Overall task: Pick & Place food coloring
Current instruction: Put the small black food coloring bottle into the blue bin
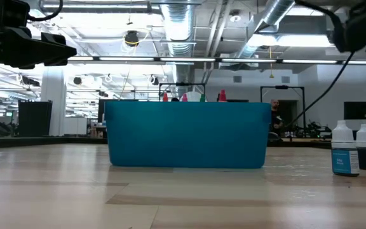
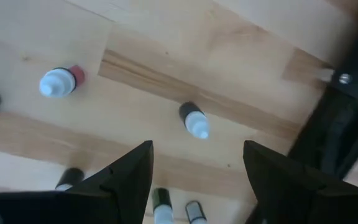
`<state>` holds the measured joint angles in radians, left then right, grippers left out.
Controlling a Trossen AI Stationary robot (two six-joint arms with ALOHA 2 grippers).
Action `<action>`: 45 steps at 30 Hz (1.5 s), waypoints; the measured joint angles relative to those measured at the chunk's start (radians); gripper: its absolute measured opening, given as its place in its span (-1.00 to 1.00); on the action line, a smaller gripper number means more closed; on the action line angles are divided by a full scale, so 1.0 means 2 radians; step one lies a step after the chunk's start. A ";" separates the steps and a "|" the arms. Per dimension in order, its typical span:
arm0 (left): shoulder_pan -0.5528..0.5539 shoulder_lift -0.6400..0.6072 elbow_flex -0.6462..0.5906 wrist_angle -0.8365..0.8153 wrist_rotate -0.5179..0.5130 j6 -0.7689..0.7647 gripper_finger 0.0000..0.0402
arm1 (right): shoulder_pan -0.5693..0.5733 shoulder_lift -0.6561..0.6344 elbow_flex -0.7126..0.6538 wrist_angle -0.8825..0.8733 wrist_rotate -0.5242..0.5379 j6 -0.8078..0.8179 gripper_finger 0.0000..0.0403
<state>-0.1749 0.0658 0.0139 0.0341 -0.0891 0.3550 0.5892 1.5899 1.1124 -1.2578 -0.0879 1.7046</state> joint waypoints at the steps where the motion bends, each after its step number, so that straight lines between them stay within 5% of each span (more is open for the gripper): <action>1: 0.000 0.000 0.000 0.000 0.000 0.000 -0.39 | 0.000 -0.004 -0.011 0.012 0.000 0.000 0.19; 20: 0.000 0.000 0.000 0.000 0.000 0.000 -0.39 | 0.013 -0.020 -0.143 0.162 -0.015 0.029 0.15; 36: 0.000 0.000 0.000 0.000 0.000 0.000 -0.39 | 0.013 -0.020 -0.144 0.160 -0.009 0.026 -0.57; 45: 0.000 0.000 0.000 0.000 0.000 0.001 -0.39 | -0.004 -0.020 -0.143 0.174 -0.011 -0.013 -0.67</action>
<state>-0.1749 0.0654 0.0139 0.0341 -0.0891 0.3561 0.5807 1.5497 0.8270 -0.9091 -0.1095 1.6796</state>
